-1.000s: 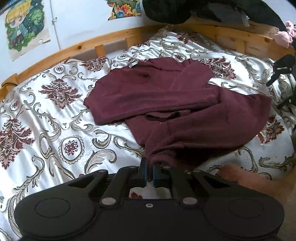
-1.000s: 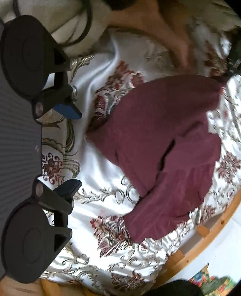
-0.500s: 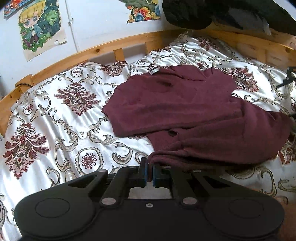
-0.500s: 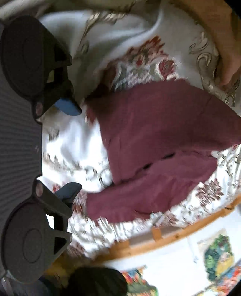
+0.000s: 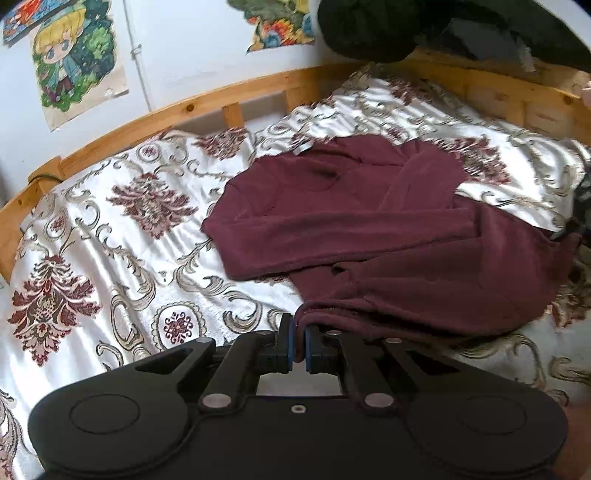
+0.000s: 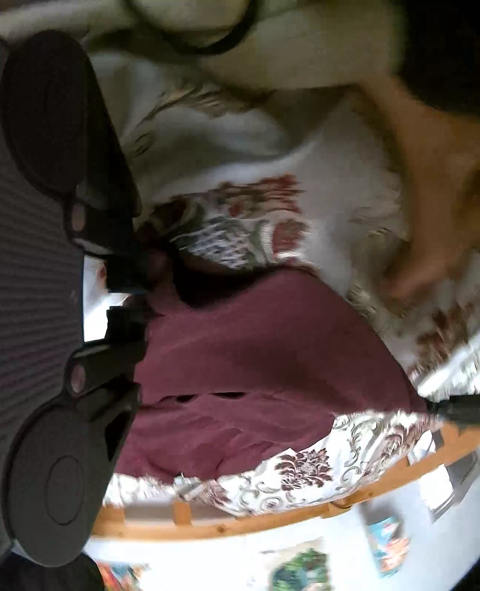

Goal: Fold small clothes

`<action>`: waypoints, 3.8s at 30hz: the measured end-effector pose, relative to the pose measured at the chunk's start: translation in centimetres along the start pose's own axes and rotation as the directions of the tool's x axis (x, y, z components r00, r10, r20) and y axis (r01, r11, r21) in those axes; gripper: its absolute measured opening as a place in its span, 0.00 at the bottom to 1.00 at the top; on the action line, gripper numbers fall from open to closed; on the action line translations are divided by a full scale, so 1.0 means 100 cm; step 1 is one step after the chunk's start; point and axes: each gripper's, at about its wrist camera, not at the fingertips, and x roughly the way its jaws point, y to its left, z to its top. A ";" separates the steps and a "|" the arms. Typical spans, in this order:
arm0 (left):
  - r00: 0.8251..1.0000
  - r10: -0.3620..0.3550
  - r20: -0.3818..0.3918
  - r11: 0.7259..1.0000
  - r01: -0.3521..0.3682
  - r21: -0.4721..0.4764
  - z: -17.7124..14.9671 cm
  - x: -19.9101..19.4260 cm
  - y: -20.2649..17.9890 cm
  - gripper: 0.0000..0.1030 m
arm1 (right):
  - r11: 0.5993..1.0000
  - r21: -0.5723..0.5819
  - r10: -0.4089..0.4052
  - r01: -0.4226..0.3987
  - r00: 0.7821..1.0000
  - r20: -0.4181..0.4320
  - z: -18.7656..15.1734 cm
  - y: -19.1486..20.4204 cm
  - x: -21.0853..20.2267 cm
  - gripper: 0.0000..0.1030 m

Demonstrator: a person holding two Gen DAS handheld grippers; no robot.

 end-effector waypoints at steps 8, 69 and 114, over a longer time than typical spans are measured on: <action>0.992 0.027 0.121 0.989 -0.009 -0.147 0.019 -0.046 0.023 0.05 | 0.504 0.851 -0.285 -0.145 0.903 0.322 -0.053 -0.124 -0.094 0.04; 0.971 0.060 -0.231 0.853 -0.170 -0.494 0.167 0.247 0.141 0.81 | -0.268 0.955 -0.395 -0.127 0.919 0.011 -0.175 -0.214 0.142 0.43; 1.000 -0.005 0.002 0.909 0.005 -0.417 0.178 0.223 0.135 0.05 | -0.131 0.969 -0.426 -0.211 0.894 0.137 -0.177 -0.221 0.165 0.09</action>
